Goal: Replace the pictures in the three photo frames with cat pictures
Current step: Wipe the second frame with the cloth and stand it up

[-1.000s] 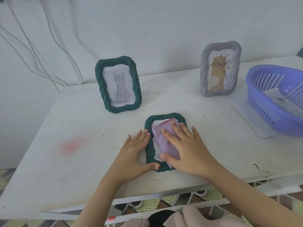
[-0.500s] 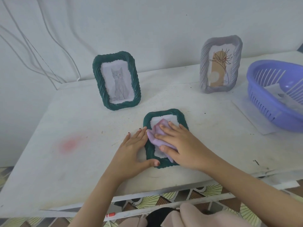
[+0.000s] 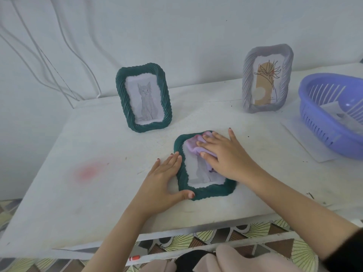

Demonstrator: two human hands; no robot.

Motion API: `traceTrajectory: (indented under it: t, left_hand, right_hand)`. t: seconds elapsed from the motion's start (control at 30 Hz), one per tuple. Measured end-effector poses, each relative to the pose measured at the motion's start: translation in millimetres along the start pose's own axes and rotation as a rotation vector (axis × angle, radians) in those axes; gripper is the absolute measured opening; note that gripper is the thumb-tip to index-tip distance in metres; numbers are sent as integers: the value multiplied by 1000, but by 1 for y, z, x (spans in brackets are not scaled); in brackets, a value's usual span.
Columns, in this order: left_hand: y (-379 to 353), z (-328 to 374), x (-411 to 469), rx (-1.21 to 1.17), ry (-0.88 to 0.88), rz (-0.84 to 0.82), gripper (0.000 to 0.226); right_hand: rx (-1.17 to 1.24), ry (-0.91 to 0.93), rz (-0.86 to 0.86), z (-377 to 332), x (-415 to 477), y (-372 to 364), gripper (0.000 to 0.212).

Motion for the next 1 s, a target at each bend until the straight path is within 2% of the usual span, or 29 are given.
traceTrajectory:
  t: [0.27, 0.43, 0.6, 0.77, 0.9, 1.0]
  left_hand:
    - [0, 0, 1, -19, 29, 10, 104]
    - [0, 0, 3, -29, 7, 1, 109]
    - [0, 1, 2, -32, -1, -4, 108]
    - [-1, -1, 2, -41, 18, 12, 110]
    - [-1, -1, 3, -41, 17, 13, 113]
    - [-1, -1, 3, -42, 13, 7, 111]
  right_hand:
    - [155, 180, 0, -26, -57, -10, 42]
    - [-19, 60, -19, -21, -56, -5, 63]
    - [-37, -38, 13, -9, -14, 7, 46]
    - [63, 57, 18, -15, -18, -2, 45]
    - [179, 182, -50, -25, -54, -9, 47]
    - [176, 175, -112, -23, -75, -12, 53]
Point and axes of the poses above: each hand's wrist, its own x-axis towards the middle knuckle, its own y-axis out of the back of the hand, z = x × y, the point moved 2 cm from there along x, towards the middle knuckle, and after that the axes turned 9 degrees about -z, right-handed, at the moved point
